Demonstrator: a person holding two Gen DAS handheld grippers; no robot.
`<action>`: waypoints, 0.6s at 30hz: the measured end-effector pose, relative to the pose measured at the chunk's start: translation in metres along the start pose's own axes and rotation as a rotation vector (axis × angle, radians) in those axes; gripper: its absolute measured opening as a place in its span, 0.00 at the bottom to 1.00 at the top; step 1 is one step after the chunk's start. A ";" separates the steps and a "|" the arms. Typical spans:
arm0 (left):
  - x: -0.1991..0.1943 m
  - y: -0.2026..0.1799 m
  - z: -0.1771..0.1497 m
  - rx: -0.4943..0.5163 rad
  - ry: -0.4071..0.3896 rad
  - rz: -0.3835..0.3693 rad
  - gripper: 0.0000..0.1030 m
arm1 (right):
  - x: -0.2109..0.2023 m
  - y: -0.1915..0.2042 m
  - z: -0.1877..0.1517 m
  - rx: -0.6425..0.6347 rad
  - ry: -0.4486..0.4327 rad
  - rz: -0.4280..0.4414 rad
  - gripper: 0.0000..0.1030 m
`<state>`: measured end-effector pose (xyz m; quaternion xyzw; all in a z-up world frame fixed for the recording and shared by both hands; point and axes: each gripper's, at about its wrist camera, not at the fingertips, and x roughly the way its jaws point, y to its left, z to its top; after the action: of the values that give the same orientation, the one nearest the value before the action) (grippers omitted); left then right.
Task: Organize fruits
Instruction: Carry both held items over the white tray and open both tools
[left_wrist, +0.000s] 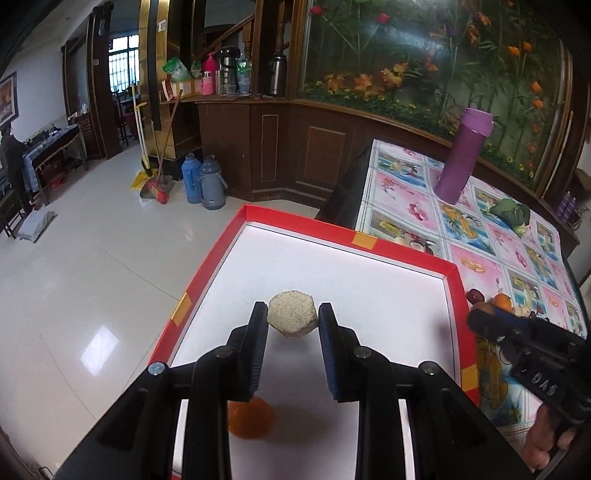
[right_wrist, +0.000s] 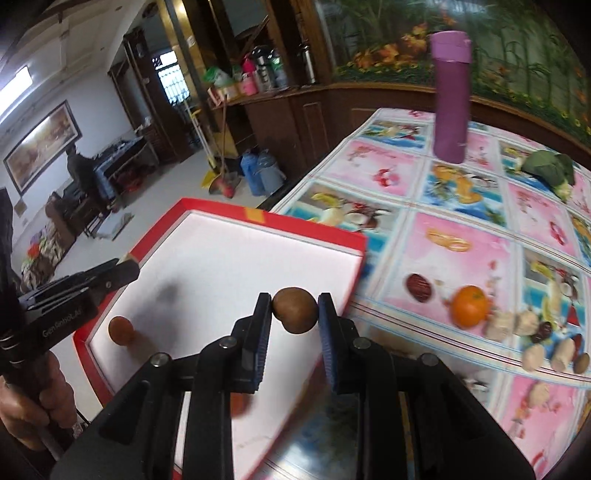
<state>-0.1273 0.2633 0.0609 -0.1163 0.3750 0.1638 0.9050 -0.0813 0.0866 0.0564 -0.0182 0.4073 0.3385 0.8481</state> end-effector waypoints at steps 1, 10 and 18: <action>0.002 0.001 0.001 0.002 0.008 -0.005 0.26 | 0.009 0.007 0.001 -0.005 0.018 0.001 0.27; 0.034 -0.007 0.004 0.050 0.096 0.021 0.26 | 0.046 0.019 0.002 0.003 0.112 -0.014 0.27; 0.045 0.005 0.004 0.017 0.151 0.062 0.27 | 0.054 0.015 -0.001 0.020 0.142 -0.025 0.27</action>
<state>-0.0968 0.2782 0.0306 -0.1090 0.4470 0.1795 0.8695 -0.0673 0.1283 0.0213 -0.0389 0.4695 0.3218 0.8213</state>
